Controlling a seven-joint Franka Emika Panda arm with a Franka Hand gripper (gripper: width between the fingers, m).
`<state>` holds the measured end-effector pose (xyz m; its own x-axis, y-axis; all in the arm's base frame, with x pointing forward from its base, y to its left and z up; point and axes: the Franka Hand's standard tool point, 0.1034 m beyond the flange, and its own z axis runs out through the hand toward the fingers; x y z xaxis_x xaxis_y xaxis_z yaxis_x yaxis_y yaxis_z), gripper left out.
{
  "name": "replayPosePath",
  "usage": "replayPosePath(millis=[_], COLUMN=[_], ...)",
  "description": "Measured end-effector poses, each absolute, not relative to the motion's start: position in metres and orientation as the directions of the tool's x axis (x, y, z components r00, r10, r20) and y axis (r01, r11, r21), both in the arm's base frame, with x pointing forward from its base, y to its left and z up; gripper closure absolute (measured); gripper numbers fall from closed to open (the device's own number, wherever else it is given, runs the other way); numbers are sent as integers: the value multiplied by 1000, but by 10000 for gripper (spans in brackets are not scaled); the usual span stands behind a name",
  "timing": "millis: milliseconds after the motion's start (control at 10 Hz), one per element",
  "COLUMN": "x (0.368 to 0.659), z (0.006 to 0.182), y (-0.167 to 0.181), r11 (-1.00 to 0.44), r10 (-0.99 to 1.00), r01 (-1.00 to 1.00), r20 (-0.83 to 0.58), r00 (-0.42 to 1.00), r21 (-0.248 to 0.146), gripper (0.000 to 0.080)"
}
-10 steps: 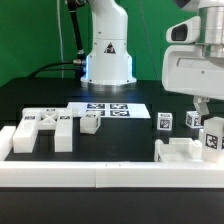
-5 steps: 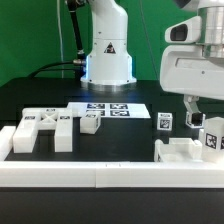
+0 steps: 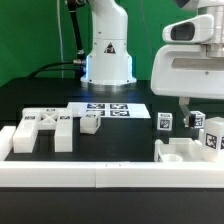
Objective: Assemble chair
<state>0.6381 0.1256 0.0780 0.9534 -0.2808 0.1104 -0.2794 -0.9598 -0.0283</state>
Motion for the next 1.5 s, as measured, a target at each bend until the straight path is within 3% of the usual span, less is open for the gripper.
replayPosePath(millis=[500, 700, 800, 900, 1000, 1100, 1500], x=[639, 639, 639, 639, 640, 640, 639], z=[79, 79, 79, 78, 79, 79, 79], y=[125, 122, 122, 122, 122, 122, 123], r11=[-985, -965, -958, -962, -967, -973, -992], r10=[174, 261, 286, 272, 253, 231, -125], r01=[170, 256, 281, 267, 248, 227, -126], r20=[112, 108, 106, 107, 109, 111, 120], r00=[978, 959, 952, 956, 961, 967, 985], r21=[42, 55, 58, 57, 54, 51, 4], gripper=[150, 150, 263, 398, 398, 511, 510])
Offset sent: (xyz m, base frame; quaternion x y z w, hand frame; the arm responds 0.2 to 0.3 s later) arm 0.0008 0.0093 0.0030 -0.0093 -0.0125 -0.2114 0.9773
